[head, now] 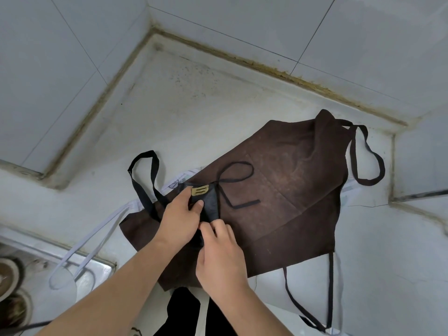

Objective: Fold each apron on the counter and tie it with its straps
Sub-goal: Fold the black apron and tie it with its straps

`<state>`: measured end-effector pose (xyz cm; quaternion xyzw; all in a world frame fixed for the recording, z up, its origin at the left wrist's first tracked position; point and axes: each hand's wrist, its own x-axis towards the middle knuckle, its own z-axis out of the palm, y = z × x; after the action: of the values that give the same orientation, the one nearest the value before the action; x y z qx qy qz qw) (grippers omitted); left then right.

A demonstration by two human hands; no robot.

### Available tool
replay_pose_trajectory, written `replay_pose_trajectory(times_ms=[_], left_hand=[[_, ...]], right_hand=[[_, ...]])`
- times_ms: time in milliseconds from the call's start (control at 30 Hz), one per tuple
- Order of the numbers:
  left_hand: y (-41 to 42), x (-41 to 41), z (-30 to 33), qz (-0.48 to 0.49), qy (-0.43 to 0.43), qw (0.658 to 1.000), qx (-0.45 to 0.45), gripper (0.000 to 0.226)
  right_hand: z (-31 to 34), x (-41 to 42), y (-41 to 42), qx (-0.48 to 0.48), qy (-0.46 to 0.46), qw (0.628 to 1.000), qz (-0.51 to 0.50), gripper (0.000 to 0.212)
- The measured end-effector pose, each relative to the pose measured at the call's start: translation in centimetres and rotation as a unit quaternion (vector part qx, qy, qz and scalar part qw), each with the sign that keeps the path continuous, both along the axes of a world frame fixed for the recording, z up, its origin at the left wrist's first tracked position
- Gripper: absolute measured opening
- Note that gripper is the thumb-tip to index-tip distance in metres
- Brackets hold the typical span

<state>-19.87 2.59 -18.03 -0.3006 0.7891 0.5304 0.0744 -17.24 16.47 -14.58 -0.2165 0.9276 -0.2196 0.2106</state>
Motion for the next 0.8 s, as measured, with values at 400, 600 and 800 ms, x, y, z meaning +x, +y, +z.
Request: replay_pose_trajectory(times_ms=[400, 600, 800], left_hand=[[0.8, 1.4, -1.6, -0.211, 0.039, 0.974, -0.073, 0.063], [0.5, 1.4, -1.8, -0.197, 0.046, 0.978, -0.054, 0.063], [0.6, 1.3, -1.7, -0.185, 0.054, 0.98, -0.042, 0.058]], right_hand=[[-0.4, -8.4, 3.1, -0.014, 0.107, 0.979, -0.174, 0.053], [-1.6, -15.1, -1.9, 0.089, 0.042, 0.985, 0.141, 0.032], [-0.5, -18.4, -1.8, 0.155, 0.097, 0.962, 0.204, 0.017]])
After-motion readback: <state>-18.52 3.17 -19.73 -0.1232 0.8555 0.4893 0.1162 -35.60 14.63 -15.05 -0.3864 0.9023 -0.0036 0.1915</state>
